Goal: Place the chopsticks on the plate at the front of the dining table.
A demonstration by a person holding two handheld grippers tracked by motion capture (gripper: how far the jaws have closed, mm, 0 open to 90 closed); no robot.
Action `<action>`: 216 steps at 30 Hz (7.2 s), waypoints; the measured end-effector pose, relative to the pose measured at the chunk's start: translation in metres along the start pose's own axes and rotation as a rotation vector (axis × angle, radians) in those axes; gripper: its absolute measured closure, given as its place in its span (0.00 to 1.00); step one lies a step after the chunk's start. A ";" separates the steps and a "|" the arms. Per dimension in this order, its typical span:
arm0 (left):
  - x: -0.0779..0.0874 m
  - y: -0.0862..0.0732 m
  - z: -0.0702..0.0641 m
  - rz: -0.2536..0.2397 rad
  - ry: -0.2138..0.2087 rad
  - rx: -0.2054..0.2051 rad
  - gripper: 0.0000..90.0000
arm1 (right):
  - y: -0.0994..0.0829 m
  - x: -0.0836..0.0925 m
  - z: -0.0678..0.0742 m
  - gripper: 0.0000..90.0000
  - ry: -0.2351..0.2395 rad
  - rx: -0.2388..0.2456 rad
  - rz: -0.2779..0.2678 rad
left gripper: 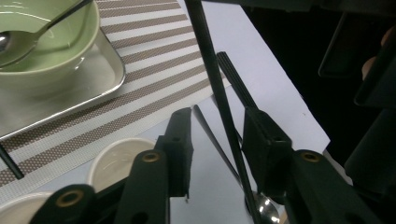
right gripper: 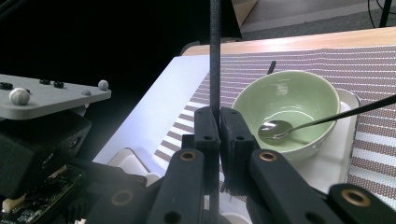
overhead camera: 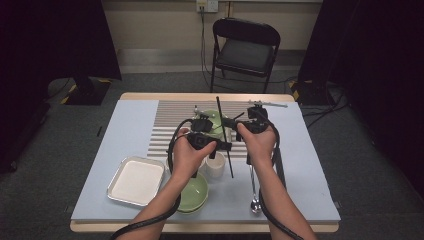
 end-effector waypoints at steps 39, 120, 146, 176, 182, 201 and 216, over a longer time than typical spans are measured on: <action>-0.006 0.001 0.005 0.040 -0.026 0.060 0.94 | -0.005 0.001 -0.001 0.96 0.021 -0.020 -0.014; 0.007 0.004 0.016 0.123 -0.033 0.076 0.96 | -0.008 0.035 -0.039 0.38 -0.146 0.141 0.011; 0.016 0.002 0.032 0.111 -0.002 0.112 0.96 | -0.024 0.048 -0.064 0.23 -0.192 0.140 0.060; 0.022 0.000 0.051 0.099 0.018 0.143 0.96 | -0.036 0.051 -0.085 0.18 -0.155 0.113 0.104; 0.024 0.004 0.054 0.093 0.025 0.149 0.96 | -0.033 0.052 -0.091 0.18 -0.152 0.121 0.113; 0.025 0.007 0.060 0.083 0.043 0.165 0.96 | -0.047 0.068 -0.111 0.18 -0.177 0.121 0.137; 0.030 0.008 0.068 0.073 0.060 0.187 0.96 | -0.066 0.081 -0.123 0.18 -0.194 0.105 0.137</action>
Point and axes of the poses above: each handheld gripper's, and its own axes: x roughly backward along the jaws, y roughly out of its top, z roughly to its left, the point moved 2 cm from there along -x, roughly forward along the jaws, and after that the axes turned 14 degrees about y, right-handed, at the moved point
